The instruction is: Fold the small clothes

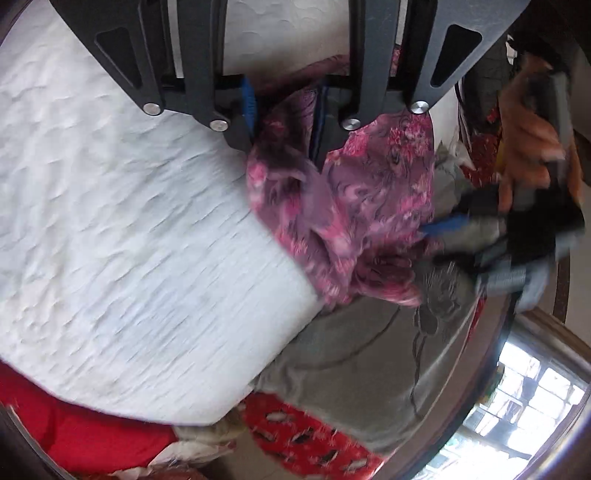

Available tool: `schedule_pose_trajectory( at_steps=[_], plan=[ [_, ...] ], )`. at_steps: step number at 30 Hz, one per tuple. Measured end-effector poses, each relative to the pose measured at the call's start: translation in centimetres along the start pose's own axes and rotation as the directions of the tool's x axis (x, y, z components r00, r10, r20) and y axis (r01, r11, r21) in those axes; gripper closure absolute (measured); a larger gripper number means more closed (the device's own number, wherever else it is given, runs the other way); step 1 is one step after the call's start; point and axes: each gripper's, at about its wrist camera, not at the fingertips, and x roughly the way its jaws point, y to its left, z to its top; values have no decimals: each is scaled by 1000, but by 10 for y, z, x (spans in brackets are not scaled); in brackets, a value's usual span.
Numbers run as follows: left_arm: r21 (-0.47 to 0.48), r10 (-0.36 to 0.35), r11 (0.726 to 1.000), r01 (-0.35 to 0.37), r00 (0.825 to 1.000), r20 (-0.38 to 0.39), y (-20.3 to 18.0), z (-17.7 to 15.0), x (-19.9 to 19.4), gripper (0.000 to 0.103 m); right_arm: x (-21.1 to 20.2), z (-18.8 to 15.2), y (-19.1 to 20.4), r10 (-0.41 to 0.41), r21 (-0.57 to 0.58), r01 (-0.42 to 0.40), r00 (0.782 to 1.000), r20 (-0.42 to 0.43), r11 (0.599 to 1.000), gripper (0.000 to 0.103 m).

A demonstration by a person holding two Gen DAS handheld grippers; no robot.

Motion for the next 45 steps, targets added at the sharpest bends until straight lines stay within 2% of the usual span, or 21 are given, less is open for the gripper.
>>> schedule_pose_trajectory(
  at_steps=[2,4,9,12,14,16,17,20,21,23,24,25,27,31,33,34,36,37,39,42,45],
  plan=[
    [-26,41,999,-40,999,34,26,-12,-10,56,-16,17,-6,-2,24,0,997,81,1000,67],
    [-68,65,996,-63,997,33,46,-22,-9,56,-11,42,0,26,9,-27,994,104,1000,60],
    [-203,-1,979,-2,1000,-14,83,-47,0,56,79,92,51,96,-143,-111,990,-107,984,55],
    [-221,-22,975,20,1000,-5,91,-54,-7,56,123,92,73,-1,-240,-38,987,-159,970,55],
    [-218,-21,976,20,1000,-1,91,-52,-9,56,146,88,83,-22,-301,-49,974,-227,952,55],
    [-202,-13,979,14,1000,4,90,-50,-14,56,155,79,95,-84,-400,-22,965,-247,916,76],
    [-189,-10,982,12,1000,14,89,-50,-16,56,149,78,100,-67,-436,-41,971,-230,899,95],
    [-167,37,985,-35,999,12,81,-49,-3,51,127,80,93,22,-413,-86,987,-158,906,96],
    [-163,67,984,-67,998,-6,80,-50,6,50,128,81,88,9,-397,-71,988,-156,915,96],
    [-177,93,979,-99,995,-41,81,-50,20,48,146,76,73,-105,-380,26,976,-191,925,98],
    [-189,93,977,-101,994,-52,83,-51,22,48,152,74,67,-124,-370,35,968,-220,928,95],
    [-197,86,976,-95,995,-53,83,-51,19,49,149,74,65,-120,-354,38,970,-212,934,94],
    [-196,62,978,-71,997,-55,85,-55,6,49,133,78,65,-101,-322,32,975,-200,946,83],
    [-171,36,984,-41,999,-33,85,-87,-21,48,93,63,65,13,-338,-93,973,-232,936,79],
    [-178,29,983,-39,998,-60,82,-109,-13,45,90,52,64,9,-378,-108,967,-255,920,64],
    [-176,33,983,-48,996,-84,82,-116,-5,45,91,40,61,-31,-417,-87,963,-269,905,60],
    [-146,84,984,-106,985,-153,78,-131,15,44,105,23,54,-144,-487,-19,945,-295,873,62],
    [-105,119,985,-133,985,-128,73,-135,10,44,99,21,54,-129,-498,-20,956,-263,867,62],
    [-81,141,985,-152,982,-129,66,-136,-4,45,87,24,55,-157,-488,18,957,-244,873,63],
    [-96,99,990,-107,991,-85,68,-143,-29,45,56,29,45,-83,-420,-26,968,-238,907,61],
    [-115,96,988,-104,993,-74,76,-157,-36,44,40,19,24,-99,-397,-19,956,-275,918,58]
  ],
)
